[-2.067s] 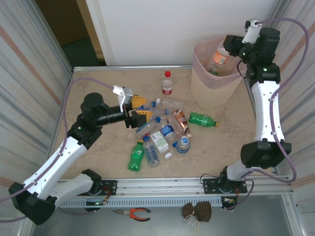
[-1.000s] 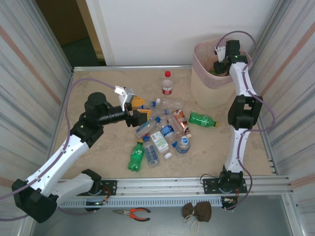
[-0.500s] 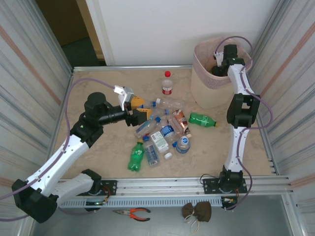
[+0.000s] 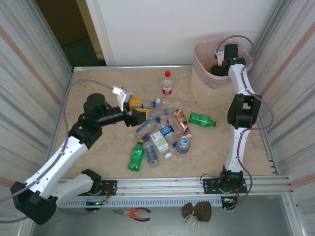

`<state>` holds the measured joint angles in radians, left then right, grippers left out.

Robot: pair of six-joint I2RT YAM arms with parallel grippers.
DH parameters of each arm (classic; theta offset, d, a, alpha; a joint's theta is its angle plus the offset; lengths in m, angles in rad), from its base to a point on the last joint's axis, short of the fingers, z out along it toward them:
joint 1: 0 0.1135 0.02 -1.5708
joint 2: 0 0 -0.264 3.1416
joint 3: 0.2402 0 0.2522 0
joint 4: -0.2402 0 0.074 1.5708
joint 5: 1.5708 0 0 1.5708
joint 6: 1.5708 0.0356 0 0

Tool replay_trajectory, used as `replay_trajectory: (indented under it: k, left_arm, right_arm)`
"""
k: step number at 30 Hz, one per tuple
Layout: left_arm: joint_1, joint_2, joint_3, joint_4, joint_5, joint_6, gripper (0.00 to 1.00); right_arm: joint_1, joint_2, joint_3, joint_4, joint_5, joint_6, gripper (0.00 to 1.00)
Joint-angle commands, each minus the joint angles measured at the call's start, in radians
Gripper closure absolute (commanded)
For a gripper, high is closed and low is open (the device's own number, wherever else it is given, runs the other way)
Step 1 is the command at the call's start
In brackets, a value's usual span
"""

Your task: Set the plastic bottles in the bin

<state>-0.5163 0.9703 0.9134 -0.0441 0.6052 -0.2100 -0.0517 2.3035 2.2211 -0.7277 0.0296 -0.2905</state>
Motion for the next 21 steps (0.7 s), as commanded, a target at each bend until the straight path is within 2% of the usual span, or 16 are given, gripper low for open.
replay_trajectory:
  k: [1, 12, 21]
  left_arm:
    - [0.004, -0.020, -0.009, -0.010, -0.013, -0.008, 0.24]
    - [0.004, -0.043, -0.031, 0.013, -0.011, -0.034, 0.24]
    - [0.005, -0.066, -0.052, 0.032, -0.023, -0.045, 0.25]
  right_arm:
    - [0.009, -0.108, -0.009, 0.005, 0.001, 0.028, 0.39]
    - [0.038, -0.292, -0.046, -0.030, 0.003, 0.028, 0.38]
    - [0.066, -0.551, -0.228, 0.000, -0.076, 0.110, 0.37]
